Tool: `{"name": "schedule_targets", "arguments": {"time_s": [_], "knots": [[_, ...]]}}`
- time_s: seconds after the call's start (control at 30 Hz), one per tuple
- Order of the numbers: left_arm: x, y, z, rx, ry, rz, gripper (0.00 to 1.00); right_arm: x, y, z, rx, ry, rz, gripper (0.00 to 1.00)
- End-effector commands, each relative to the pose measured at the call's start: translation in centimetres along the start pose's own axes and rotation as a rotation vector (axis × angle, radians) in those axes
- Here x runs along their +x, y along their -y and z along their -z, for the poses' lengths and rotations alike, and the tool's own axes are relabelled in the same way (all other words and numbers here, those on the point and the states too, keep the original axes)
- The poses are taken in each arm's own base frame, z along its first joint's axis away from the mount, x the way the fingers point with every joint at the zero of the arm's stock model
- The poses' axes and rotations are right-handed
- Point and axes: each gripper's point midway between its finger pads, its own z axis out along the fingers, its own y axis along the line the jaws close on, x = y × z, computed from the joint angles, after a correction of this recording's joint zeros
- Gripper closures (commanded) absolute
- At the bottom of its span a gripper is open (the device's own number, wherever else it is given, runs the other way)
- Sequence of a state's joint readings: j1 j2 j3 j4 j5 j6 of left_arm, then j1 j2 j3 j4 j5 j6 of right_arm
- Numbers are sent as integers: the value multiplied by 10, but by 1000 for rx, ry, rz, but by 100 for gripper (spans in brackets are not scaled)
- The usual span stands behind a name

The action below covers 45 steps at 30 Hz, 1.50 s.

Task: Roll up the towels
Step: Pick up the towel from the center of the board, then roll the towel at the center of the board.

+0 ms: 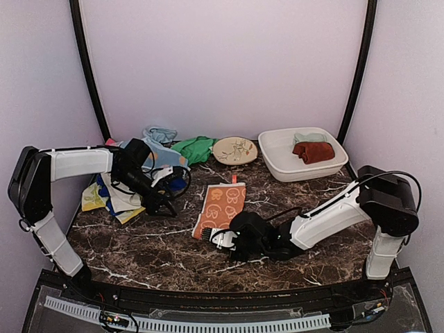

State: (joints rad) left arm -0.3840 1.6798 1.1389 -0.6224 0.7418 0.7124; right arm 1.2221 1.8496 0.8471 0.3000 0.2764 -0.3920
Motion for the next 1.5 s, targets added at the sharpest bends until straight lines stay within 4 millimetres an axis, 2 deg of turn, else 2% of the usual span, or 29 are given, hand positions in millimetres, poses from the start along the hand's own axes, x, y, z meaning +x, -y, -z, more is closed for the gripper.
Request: {"name": "schedule_targets", "arguments": {"time_s": [0.0, 0.17, 0.27, 0.33, 0.43, 0.53, 0.6, 0.7, 0.8, 0.93, 1.2, 1.47], "knots": [[0, 14, 11, -2, 20, -78, 7, -2, 3, -6, -92, 5, -145, 89], [6, 22, 9, 8, 28, -131, 7, -2, -3, -5, -247, 5, -326, 100], [8, 35, 5, 14, 45, -215, 8, 1, -2, -2, -344, 9, -490, 100], [12, 47, -7, 12, 11, -302, 7, -1, -4, 2, -454, 32, -615, 100], [18, 54, -29, 1, -75, -381, 8, -2, -3, 8, -589, 55, -767, 100], [13, 59, -50, 12, -116, -451, 9, -9, 6, 16, -698, 102, -903, 100], [0, 59, -59, 5, -116, -496, 9, -15, 10, 21, -761, 133, -959, 100], [-23, 56, -70, -26, -90, -531, 10, -17, 13, 20, -804, 121, -991, 100], [-33, 59, -79, -13, -73, -549, 11, -16, 10, 18, -849, 95, -1026, 100], [-30, 65, -91, 16, -82, -568, 16, -12, 4, 16, -909, 47, -1072, 100], [-8, 89, -100, 134, -123, -576, 27, -11, 14, 14, -933, 57, -1157, 100], [-14, 65, -117, 37, -121, -562, 45, -9, 13, 11, -957, 55, -1193, 100]]}}
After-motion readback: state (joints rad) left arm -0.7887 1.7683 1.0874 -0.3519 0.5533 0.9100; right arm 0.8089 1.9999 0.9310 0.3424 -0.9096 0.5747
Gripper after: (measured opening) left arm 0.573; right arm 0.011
